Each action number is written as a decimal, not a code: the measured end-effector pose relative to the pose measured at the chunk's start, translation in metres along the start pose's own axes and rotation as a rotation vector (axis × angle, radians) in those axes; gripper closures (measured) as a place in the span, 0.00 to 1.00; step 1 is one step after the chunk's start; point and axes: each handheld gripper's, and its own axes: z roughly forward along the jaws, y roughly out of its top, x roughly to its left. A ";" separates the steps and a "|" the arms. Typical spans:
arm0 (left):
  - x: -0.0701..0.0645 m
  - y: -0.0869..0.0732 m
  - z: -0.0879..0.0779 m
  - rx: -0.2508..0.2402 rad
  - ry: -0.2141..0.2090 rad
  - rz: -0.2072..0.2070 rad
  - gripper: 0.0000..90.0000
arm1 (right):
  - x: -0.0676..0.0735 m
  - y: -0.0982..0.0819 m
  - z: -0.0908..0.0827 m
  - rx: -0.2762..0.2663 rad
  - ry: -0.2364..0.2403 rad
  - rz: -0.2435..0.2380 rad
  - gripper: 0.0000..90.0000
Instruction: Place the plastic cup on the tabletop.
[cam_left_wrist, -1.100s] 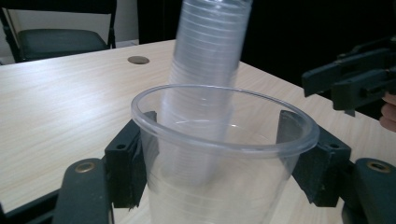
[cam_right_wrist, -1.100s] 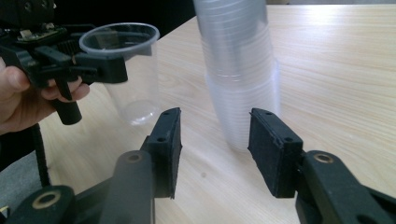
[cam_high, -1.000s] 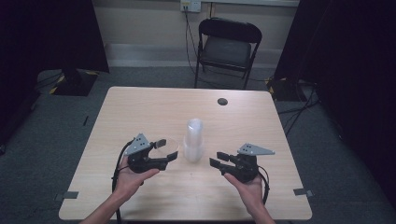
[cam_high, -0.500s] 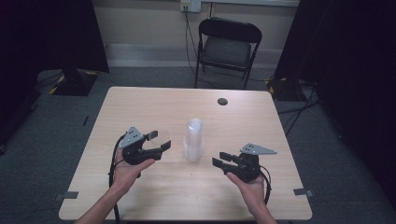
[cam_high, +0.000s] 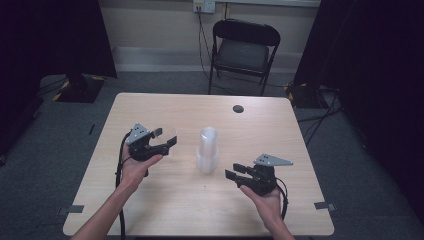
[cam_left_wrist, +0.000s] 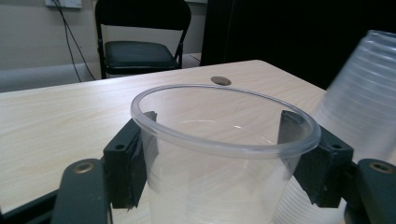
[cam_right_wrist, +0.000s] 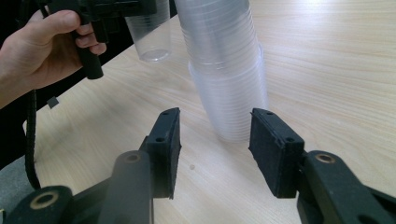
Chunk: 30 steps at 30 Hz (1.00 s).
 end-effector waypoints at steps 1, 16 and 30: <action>0.001 0.000 0.002 0.003 0.001 0.002 0.32 | 0.000 0.000 0.000 -0.003 0.000 0.001 0.59; 0.020 0.012 0.044 0.007 0.033 -0.003 0.32 | -0.005 -0.003 0.001 0.015 -0.024 0.010 0.59; 0.025 -0.004 0.064 0.080 0.046 0.015 0.31 | -0.004 -0.004 0.001 0.025 -0.027 0.011 0.58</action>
